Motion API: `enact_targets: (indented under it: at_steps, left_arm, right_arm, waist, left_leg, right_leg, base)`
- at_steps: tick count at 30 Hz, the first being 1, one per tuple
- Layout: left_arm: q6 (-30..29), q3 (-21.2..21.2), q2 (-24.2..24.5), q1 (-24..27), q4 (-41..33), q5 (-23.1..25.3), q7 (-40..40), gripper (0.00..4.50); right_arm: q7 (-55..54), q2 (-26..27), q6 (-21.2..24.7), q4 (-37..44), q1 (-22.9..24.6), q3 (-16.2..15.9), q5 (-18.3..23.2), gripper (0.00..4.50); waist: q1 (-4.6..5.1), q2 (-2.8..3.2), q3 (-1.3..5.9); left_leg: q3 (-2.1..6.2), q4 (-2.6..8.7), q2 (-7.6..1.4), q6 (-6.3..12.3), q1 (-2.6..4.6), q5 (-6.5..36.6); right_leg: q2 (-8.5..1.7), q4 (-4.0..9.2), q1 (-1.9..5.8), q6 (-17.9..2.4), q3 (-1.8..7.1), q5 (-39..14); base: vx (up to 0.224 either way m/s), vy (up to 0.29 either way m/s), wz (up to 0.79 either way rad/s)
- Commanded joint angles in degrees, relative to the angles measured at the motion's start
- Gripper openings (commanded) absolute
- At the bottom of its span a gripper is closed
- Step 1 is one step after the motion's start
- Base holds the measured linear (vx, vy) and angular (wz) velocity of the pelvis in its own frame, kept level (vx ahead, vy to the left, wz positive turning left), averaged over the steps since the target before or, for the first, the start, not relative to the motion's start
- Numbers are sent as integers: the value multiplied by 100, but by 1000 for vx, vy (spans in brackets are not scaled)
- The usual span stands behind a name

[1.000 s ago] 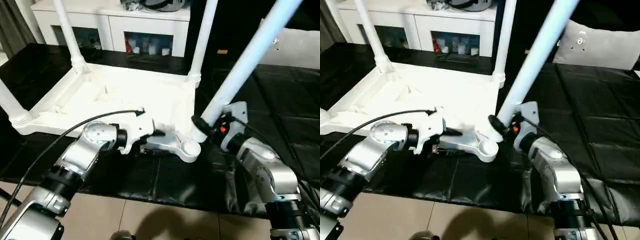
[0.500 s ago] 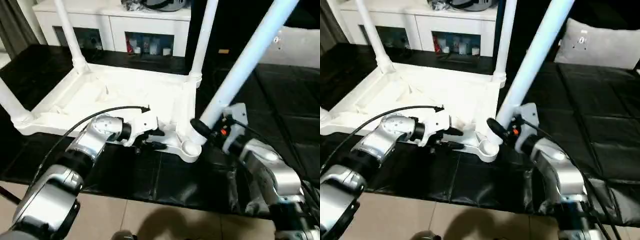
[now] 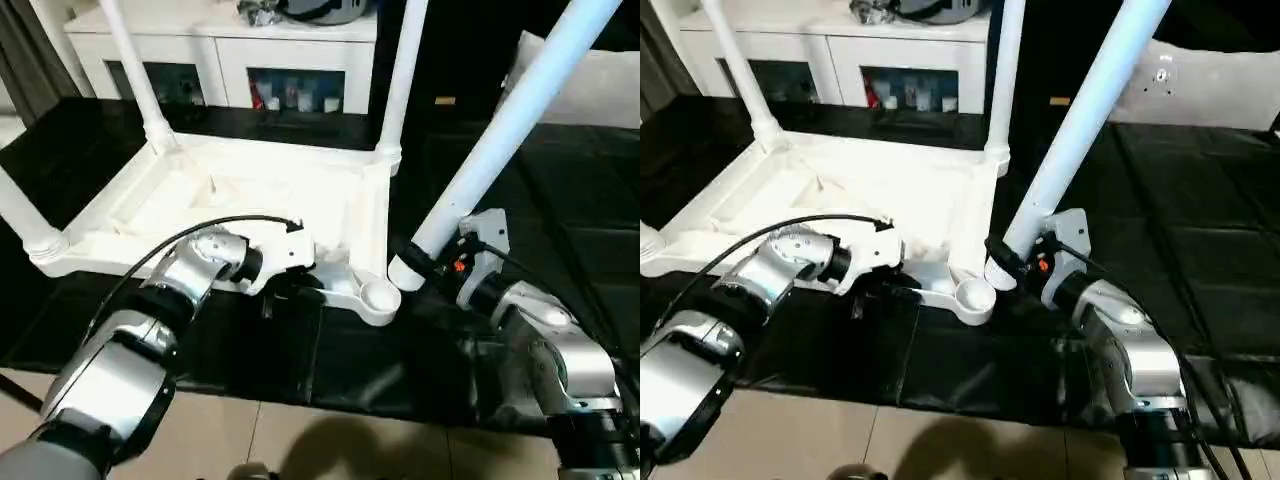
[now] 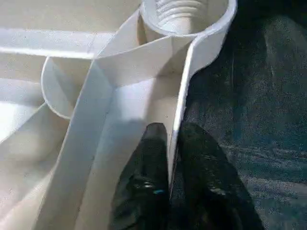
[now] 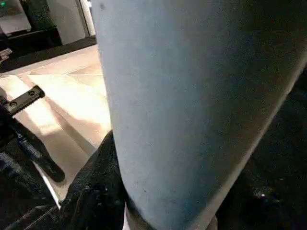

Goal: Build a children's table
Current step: Rotate table base

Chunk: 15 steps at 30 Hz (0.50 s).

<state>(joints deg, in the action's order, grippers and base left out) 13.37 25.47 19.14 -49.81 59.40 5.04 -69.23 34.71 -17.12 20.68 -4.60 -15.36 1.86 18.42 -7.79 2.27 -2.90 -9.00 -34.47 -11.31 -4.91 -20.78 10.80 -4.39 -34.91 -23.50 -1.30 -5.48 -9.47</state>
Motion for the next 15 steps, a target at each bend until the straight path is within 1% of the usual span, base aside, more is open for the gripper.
enact_targets:
  at_steps: [1, 2, 3, 4, 6, 7, 8, 9, 10, 11, 12, 13, 14, 15]
  left_arm:
    - [-143, 110, 86, 26, 226, 248, 163, 22]
    - [-384, 71, 91, 76, 224, 240, 176, 22]
    - [-417, 64, 90, 81, 222, 236, 178, 16]
    - [-548, 37, 84, 101, 210, 214, 187, 16]
    - [-855, -58, 36, 173, 188, 196, 428, 9]
    - [-1014, -125, -5, 217, 193, 192, 590, 7]
    - [-1136, -174, -32, 254, 171, 174, 700, 7]
    - [-1232, -220, -58, 283, 155, 165, 782, 6]
    - [-1538, -329, -125, 384, -18, 78, 906, 6]
    - [-1538, -329, -125, 384, -18, 78, 906, 4]
    - [-1736, -375, -151, 478, -213, 15, 907, 3]
    - [-2044, -420, -170, 623, -533, -52, 906, 3]
    - [-2133, -431, -174, 666, -629, -69, 903, 3]
    - [-2229, -435, -170, 760, -818, -79, 910, 3]
  right_arm:
    - [-42, -10, -25, 198, -7, 65, 50, 191]
    - [-60, 3, -27, 194, -20, 67, 50, 191]
    - [-61, 4, -27, 194, -21, 68, 50, 191]
    - [-65, 7, -28, 192, -25, 68, 50, 191]
    - [-80, 27, -26, 179, -43, 55, 44, 191]
    - [-88, 44, -26, 165, -57, 42, 38, 191]
    - [-93, 55, -29, 153, -68, 32, 31, 191]
    - [-97, 64, -32, 144, -76, 24, 26, 191]
    - [-100, 86, -32, 119, -101, 6, 21, 191]
    - [-100, 86, -32, 119, -101, 6, 21, 191]
    - [-90, 95, -32, 102, -119, -14, 19, 191]
    - [-80, 104, -35, 77, -141, -44, 15, 191]
    - [-77, 106, -37, 70, -147, -53, 13, 191]
    - [-70, 112, -41, 44, -169, -68, 10, 191]
  waist:
    - [5, -21, 398]
    - [15, -38, 385]
    - [21, -32, 369]
    - [39, -26, 348]
    - [68, -45, 339]
    - [97, -64, 343]
    - [127, -64, 343]
    - [136, -72, 343]
    - [160, -94, 345]
    - [176, -125, 350]
    - [189, -94, 350]
    - [226, -148, 354]
    - [230, -112, 359]
    - [239, -108, 353]
  left_leg:
    - [8, 402, -116, 118, 15, 1087]
    - [4, 409, -110, 110, 27, 1170]
    - [6, 417, -110, 99, 37, 1231]
    - [5, 425, -100, 89, 67, 1373]
    - [18, 433, -83, 96, 74, 1442]
    - [21, 435, -84, 106, 77, 1442]
    - [26, 433, -81, 118, 59, 1419]
    - [24, 431, -74, 137, 57, 1405]
    - [23, 432, -73, 166, 52, 1381]
    - [23, 434, -81, 170, 46, 1349]
    - [29, 438, -82, 208, 29, 1285]
    - [25, 440, -91, 241, 16, 1232]
    - [25, 441, -109, 245, 26, 1202]
    - [9, 429, -95, 274, 34, 1193]
  right_leg:
    - [-406, 518, 389, -731, 274, -1878]
    - [-408, 540, 390, -693, 270, -2061]
    - [-412, 547, 384, -679, 269, -2189]
    - [-417, 597, 372, -606, 257, -2528]
    - [-426, 640, 384, -501, 241, -2836]
    - [-421, 648, 380, -464, 236, -2900]
    - [-418, 644, 392, -453, 228, -2910]
    - [-412, 656, 386, -436, 222, -2928]
    - [-410, 666, 385, -434, 217, -2917]
    - [-413, 643, 399, -455, 216, -2861]
    - [-418, 645, 400, -482, 218, -2797]
    - [-418, 632, 404, -529, 225, -2687]
    - [-434, 604, 401, -603, 234, -2632]
    - [-424, 627, 379, -600, 234, -2653]
  base:
    - [0, 0, 0]
    - [0, 0, 0]
    - [0, 0, 0]
    - [0, 0, 0]
    - [0, 0, 0]
    - [0, 0, 0]
    - [0, 0, 0]
    - [0, 0, 0]
    - [0, 0, 0]
    - [0, 0, 0]
    - [0, 0, 0]
    - [0, 0, 0]
    - [0, 0, 0]
    - [0, 0, 0]
